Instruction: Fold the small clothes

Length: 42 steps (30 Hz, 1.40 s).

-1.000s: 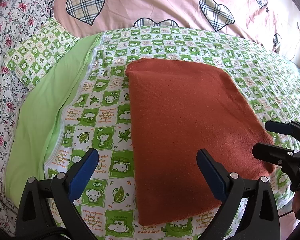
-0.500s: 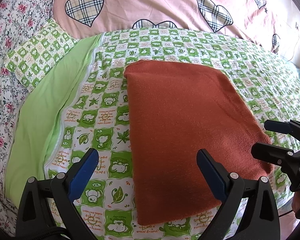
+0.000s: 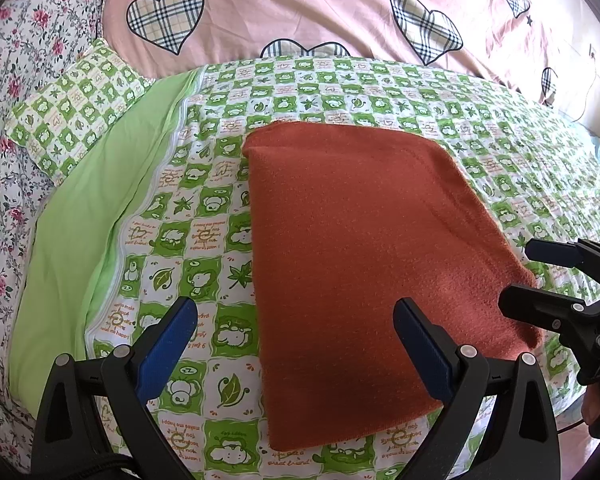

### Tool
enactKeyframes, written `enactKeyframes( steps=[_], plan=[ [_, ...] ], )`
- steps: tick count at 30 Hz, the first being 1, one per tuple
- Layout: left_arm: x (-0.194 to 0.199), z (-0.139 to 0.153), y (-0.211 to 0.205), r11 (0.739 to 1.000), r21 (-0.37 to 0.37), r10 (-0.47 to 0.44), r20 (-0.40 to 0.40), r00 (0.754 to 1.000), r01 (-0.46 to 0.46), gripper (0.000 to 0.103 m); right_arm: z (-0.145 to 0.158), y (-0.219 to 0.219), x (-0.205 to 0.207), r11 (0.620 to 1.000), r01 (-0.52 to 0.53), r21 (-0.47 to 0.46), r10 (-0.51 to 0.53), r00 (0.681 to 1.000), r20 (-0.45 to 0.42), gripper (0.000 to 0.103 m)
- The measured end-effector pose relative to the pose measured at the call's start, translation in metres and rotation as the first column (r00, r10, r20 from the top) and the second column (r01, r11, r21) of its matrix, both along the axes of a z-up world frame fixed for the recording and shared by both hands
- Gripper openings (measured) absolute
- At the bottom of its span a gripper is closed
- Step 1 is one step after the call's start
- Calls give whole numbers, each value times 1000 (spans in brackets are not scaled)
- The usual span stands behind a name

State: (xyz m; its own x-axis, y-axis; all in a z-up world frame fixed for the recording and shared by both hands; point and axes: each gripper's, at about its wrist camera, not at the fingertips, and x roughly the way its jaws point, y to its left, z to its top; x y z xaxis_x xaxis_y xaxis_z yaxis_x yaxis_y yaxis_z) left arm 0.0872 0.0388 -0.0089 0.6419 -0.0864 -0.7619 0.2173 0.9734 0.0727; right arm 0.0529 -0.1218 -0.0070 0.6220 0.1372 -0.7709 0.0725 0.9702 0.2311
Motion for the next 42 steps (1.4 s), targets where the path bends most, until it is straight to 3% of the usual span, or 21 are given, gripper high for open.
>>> enactKeyframes(
  steps=[42],
  plan=[
    [11,2,5,1000,-23,14,-3,1000,-14,99,4,-8,5,1000,16,6,-16,1000,16,98]
  ],
)
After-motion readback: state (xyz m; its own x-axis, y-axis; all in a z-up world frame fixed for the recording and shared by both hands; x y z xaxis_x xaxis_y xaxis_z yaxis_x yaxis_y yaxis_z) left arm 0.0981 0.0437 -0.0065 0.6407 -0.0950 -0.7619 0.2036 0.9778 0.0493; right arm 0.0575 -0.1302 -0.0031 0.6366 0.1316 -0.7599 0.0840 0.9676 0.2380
